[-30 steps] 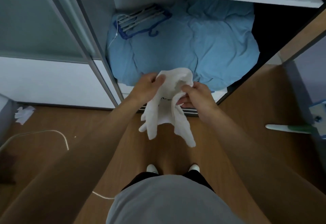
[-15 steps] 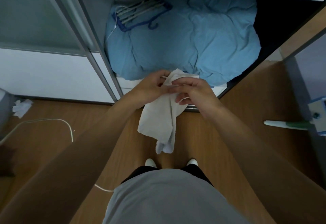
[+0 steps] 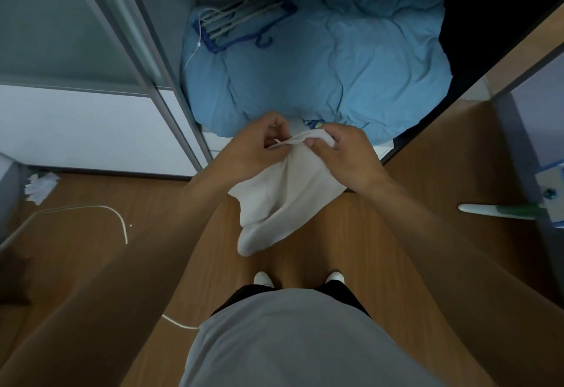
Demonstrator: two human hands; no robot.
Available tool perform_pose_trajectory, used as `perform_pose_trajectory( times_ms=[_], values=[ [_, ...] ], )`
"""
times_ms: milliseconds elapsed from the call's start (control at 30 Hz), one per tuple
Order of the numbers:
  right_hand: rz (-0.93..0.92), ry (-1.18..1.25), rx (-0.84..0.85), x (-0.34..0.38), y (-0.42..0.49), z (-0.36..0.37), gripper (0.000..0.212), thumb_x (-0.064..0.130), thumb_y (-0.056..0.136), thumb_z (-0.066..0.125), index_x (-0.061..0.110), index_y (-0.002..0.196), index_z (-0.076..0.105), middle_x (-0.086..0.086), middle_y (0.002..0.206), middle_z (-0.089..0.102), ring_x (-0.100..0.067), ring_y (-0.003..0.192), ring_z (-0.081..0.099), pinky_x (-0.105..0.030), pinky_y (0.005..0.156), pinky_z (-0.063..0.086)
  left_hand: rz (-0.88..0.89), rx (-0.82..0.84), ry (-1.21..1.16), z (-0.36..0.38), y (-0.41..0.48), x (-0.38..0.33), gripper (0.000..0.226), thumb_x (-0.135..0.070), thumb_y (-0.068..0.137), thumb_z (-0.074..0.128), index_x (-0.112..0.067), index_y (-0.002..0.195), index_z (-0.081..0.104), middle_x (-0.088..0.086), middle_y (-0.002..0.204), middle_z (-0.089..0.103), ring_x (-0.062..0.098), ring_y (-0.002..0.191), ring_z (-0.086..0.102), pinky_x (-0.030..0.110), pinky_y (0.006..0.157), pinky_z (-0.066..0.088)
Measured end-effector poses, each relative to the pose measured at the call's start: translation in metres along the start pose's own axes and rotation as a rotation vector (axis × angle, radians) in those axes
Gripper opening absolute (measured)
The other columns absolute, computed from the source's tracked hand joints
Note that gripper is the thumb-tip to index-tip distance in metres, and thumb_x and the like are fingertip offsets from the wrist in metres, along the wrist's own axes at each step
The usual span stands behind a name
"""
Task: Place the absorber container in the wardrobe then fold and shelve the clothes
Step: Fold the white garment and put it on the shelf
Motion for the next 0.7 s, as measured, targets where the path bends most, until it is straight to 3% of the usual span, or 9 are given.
perform_pose_trajectory(
  times_ms=[67,133,200,267,333,433,567,700],
  values=[
    [-0.011,0.073,-0.017,0.003,-0.001,-0.001,0.02,0.026,0.096,0.064,0.006,0.092,0.07,-0.003,0.081,0.067,-0.013,0.074,0.059,-0.029,0.069,0.045,0.009,-0.015,0.053,-0.006,-0.007,0.008,0.016,-0.011,0.09,0.07,-0.015,0.098,0.057,0.0,0.093,0.068,0.006,0.076,0.062,0.016,0.07,0.049],
    [0.001,0.172,-0.029,0.007,-0.001,-0.002,0.016,0.024,0.095,0.066,0.013,0.084,0.071,0.009,0.072,0.064,-0.003,0.065,0.055,-0.018,0.061,0.041,0.01,-0.029,0.096,-0.009,-0.015,0.018,0.012,-0.018,0.09,0.071,-0.02,0.096,0.061,-0.004,0.089,0.067,0.003,0.075,0.06,0.017,0.069,0.048],
    [0.02,0.263,-0.063,0.013,0.001,-0.001,0.031,0.022,0.093,0.068,0.024,0.064,0.059,0.018,0.056,0.05,0.0,0.054,0.044,-0.014,0.054,0.034,-0.042,-0.035,0.089,-0.01,-0.022,0.026,0.008,-0.029,0.09,0.071,-0.03,0.093,0.064,-0.014,0.088,0.068,0.002,0.078,0.063,0.019,0.07,0.05],
    [0.035,0.313,-0.1,0.017,0.003,-0.001,0.04,0.021,0.092,0.069,0.021,0.058,0.048,0.016,0.053,0.041,-0.001,0.051,0.037,-0.015,0.051,0.03,-0.066,-0.058,0.033,-0.011,-0.026,0.032,0.01,-0.031,0.088,0.073,-0.026,0.092,0.065,-0.015,0.09,0.07,0.007,0.083,0.067,0.023,0.071,0.052],
    [0.041,0.328,-0.135,0.021,0.004,-0.002,0.032,0.022,0.092,0.07,0.013,0.066,0.054,0.008,0.058,0.042,-0.001,0.051,0.039,-0.014,0.051,0.032,-0.056,-0.101,-0.011,-0.01,-0.027,0.034,0.014,-0.026,0.088,0.075,-0.018,0.091,0.064,-0.016,0.092,0.071,0.008,0.087,0.068,0.023,0.076,0.054],
    [0.038,0.345,-0.148,0.025,0.005,-0.004,0.012,0.024,0.092,0.07,0.014,0.087,0.069,0.01,0.072,0.061,0.005,0.062,0.055,-0.007,0.058,0.041,-0.044,-0.129,0.011,-0.003,-0.024,0.036,0.011,-0.027,0.09,0.073,-0.025,0.096,0.064,-0.021,0.095,0.067,-0.003,0.091,0.065,0.013,0.081,0.051],
    [0.01,0.337,-0.127,0.03,0.004,-0.007,0.009,0.023,0.09,0.072,0.019,0.095,0.066,0.012,0.085,0.064,0.01,0.073,0.058,-0.006,0.064,0.045,-0.011,-0.077,0.059,0.009,-0.021,0.043,0.011,-0.031,0.091,0.07,-0.03,0.101,0.068,-0.03,0.095,0.067,-0.007,0.093,0.062,0.0,0.079,0.042],
    [-0.008,0.384,-0.12,0.038,0.002,-0.01,0.014,0.02,0.09,0.073,0.018,0.094,0.06,0.009,0.086,0.059,0.01,0.07,0.057,-0.008,0.063,0.044,-0.119,0.043,0.068,0.014,-0.02,0.06,0.016,-0.031,0.09,0.069,-0.025,0.105,0.072,-0.017,0.101,0.069,0.002,0.093,0.066,0.016,0.078,0.053]
  ],
)
Point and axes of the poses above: each hand's wrist, its own y-axis towards the middle knuckle, its own z-axis out of the palm, x = y × z, the point moved 1 cm from there along y, towards the middle knuckle
